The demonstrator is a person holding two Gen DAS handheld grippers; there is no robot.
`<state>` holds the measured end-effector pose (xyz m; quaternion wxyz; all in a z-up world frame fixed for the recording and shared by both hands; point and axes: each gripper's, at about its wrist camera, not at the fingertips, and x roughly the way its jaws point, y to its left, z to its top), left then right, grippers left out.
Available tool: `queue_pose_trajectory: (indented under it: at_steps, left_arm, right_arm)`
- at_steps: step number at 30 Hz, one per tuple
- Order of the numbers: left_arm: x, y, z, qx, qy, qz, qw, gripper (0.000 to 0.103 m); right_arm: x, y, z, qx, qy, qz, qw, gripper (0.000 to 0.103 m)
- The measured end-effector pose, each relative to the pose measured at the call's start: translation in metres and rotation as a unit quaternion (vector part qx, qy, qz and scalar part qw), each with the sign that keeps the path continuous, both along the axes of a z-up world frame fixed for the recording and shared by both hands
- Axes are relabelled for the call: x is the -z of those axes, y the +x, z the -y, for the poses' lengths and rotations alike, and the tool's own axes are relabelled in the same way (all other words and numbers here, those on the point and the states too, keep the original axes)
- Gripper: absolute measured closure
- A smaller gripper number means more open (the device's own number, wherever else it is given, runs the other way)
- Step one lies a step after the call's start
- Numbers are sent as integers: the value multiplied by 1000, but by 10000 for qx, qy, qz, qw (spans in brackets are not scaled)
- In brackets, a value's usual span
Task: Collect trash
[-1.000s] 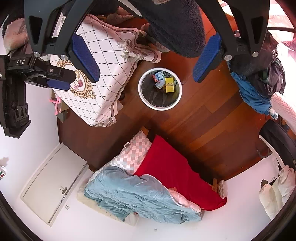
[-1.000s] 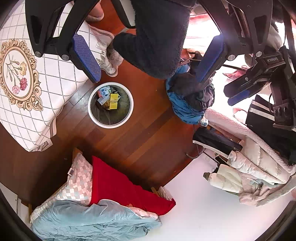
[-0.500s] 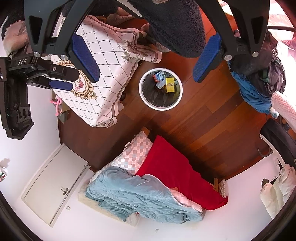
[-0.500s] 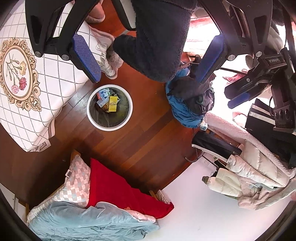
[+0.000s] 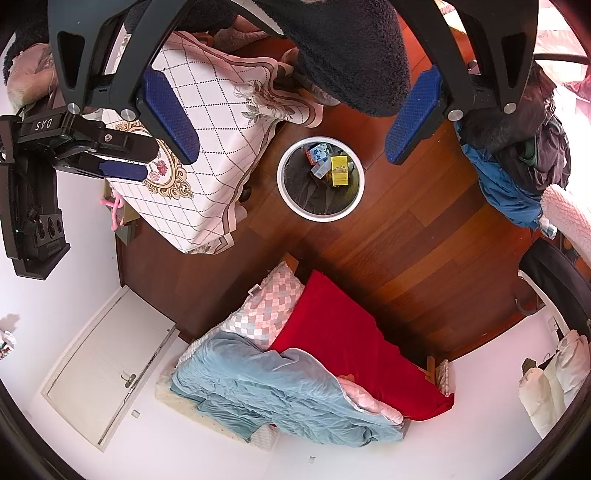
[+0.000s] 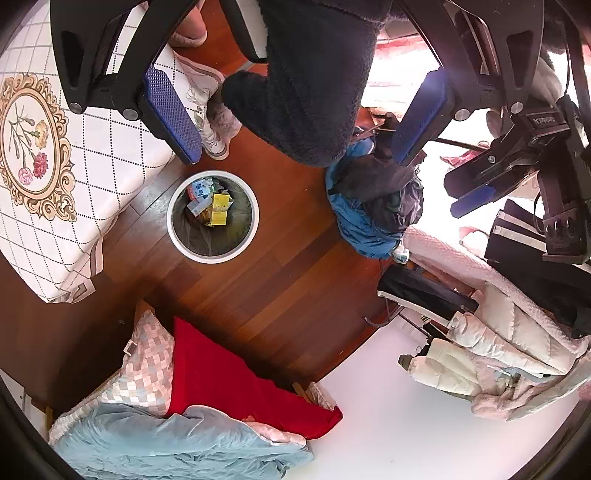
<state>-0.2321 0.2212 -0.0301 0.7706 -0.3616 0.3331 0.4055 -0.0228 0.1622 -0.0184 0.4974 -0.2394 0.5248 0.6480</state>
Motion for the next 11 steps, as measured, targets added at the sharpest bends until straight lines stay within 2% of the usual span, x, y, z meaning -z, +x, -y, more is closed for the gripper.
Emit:
queue_pose_trajectory:
  at_steps: [11]
  left_arm:
    - [1,2,6,-3,26,47,10000,0]
  right_arm:
    - [-1,-1,-1,-21,-1,-5,10000,0]
